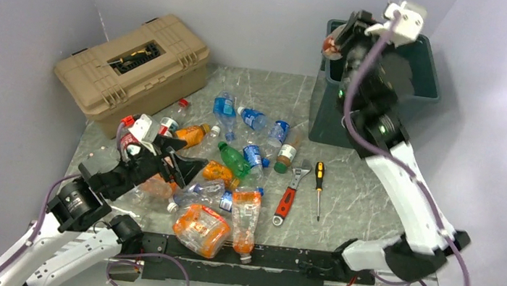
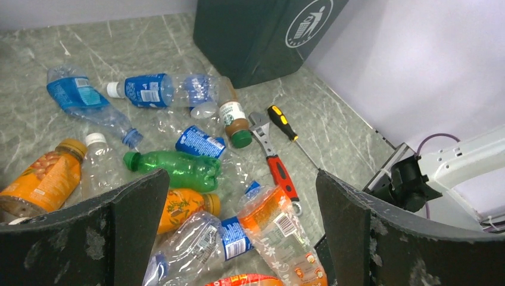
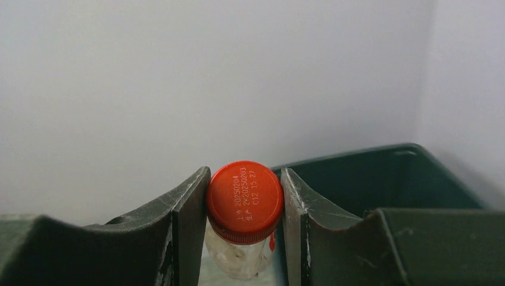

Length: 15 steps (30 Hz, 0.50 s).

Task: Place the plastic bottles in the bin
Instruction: Pick up the plastic bottle at the center of the board, then place the plastic bottle in the trash bin.

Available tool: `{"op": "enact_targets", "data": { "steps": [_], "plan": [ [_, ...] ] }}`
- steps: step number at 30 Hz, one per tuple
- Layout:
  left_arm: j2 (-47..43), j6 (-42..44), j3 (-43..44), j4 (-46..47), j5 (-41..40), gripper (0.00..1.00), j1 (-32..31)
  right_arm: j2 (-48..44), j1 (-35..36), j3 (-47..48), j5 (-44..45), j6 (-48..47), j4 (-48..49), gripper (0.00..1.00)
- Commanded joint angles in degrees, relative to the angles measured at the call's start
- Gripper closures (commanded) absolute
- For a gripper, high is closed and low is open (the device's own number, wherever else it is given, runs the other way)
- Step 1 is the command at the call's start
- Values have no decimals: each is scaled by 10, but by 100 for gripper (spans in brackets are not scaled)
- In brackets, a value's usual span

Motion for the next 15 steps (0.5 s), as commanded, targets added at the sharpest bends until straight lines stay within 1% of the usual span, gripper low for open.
{"op": "enact_targets", "data": {
  "steps": [1,4,9,12,15],
  "plan": [
    [14,-12,18,-9,-13,1,-2,65,-110,76,39,48,-74,100],
    [14,-12,20,-13,-13,1,-2,66,-169,61,4,93,-73,100],
    [13,-13,18,-14,-13,1,-1,120,-280,115,-58,189,-185,100],
    [15,-12,20,-14,-8,0,-2,135,-330,96,-95,229,-214,100],
    [16,-13,21,-16,-7,1,-2,157,-380,91,-152,275,-254,100]
  ]
}}
